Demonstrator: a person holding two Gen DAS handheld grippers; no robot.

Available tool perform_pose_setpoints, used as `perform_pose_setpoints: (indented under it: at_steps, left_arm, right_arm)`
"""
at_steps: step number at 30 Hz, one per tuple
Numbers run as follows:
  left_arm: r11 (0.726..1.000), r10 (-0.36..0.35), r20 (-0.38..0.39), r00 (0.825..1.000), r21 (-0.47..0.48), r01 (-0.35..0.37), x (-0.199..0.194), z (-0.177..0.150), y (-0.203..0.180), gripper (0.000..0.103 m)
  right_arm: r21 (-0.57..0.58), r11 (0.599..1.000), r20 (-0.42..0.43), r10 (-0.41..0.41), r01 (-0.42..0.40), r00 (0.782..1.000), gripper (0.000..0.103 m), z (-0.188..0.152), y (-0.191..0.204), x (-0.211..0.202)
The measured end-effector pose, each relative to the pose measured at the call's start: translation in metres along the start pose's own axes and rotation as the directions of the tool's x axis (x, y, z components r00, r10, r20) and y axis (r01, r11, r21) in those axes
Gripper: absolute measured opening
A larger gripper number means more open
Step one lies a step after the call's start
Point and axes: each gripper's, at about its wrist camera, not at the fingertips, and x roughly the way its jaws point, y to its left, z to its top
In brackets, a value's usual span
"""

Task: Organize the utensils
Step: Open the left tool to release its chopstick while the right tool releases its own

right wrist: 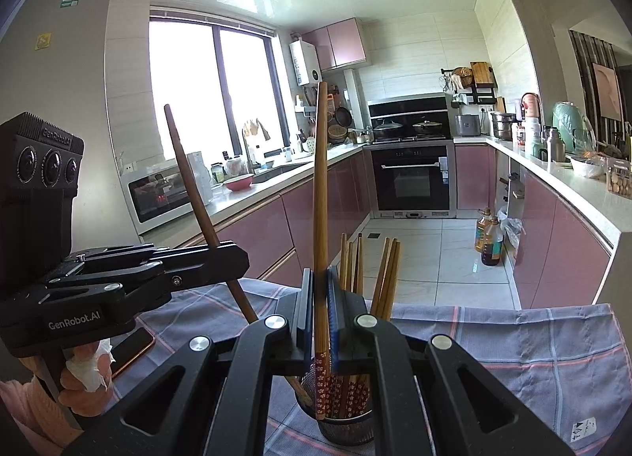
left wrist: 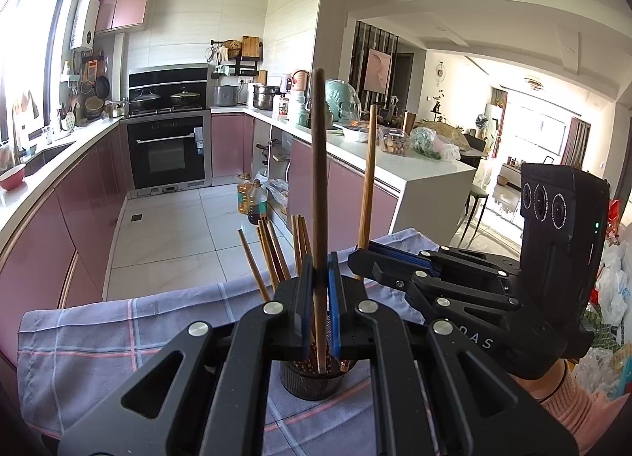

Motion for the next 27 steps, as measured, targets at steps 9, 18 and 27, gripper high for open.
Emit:
perform_pose_setpoints:
  at_steps: [9,18,27]
  left_arm:
    - [1.000,0.000,-0.012,1.000,-0.006,0.000,0.003,0.003,0.000,0.008]
    - [1.000,-0.005,-0.025,1.000,-0.009,0.005,0.008,0.005,0.001,0.007]
    - [1.000,-0.009,-0.045,0.999,-0.011,0.009,0.010,0.004,0.005,0.008]
  right_arm:
    - [0.004,1.000,-0.003,-0.002,0.002,1.000,0.006,0.000,-0.001,0.003]
    - [0.009,1.000,-0.019,-0.010,0.010,1.000,0.006,-0.002,-0.003,0.012]
    - [0.006,1.000,-0.025,-0.016,0.016,1.000,0.006,-0.001,-0.003,0.016]
